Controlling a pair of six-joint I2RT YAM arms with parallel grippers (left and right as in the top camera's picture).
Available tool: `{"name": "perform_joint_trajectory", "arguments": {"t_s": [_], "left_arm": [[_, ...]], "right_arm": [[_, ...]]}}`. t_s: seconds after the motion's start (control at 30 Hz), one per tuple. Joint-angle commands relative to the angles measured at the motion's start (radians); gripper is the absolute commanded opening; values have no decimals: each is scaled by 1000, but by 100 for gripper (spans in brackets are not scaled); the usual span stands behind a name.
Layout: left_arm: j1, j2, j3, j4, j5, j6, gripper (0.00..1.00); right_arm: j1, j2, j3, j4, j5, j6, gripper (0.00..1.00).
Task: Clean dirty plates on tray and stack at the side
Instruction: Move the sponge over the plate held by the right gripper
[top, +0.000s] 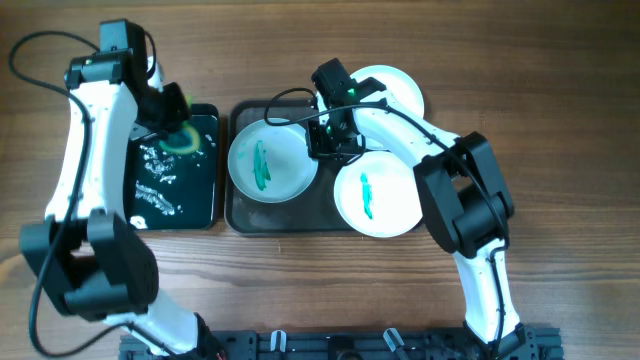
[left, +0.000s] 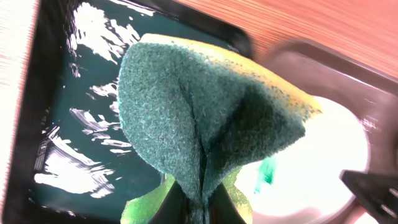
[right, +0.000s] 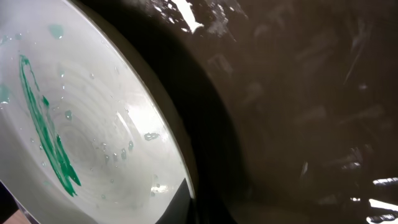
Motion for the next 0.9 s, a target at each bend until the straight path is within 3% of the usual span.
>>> {"name": "perform_joint_trajectory", "arguments": {"t_s": [0.0, 0.2, 0.47, 0.73, 0.8, 0.87], "left_arm": [[-98, 8, -36, -13, 77, -83, 4], [-251, 19, -186, 95, 77, -212, 4], [-339, 59, -346, 329, 69, -285, 4], [-365, 193, -358, 365, 40, -290, 4], [-365, 210, -358, 362, 73, -291, 4], [-366, 213, -357, 383, 221, -225, 4]], "right_arm": [[-11, -14, -8, -24, -29, -18, 4], [-28, -14, -8, -38, -29, 6, 5], [-30, -14, -13, -39, -30, 1, 4], [-45, -5, -13, -37, -111, -48, 4], [-51, -2, -13, -38, -132, -61, 4], [-57, -1, -13, -37, -145, -68, 4]]}}
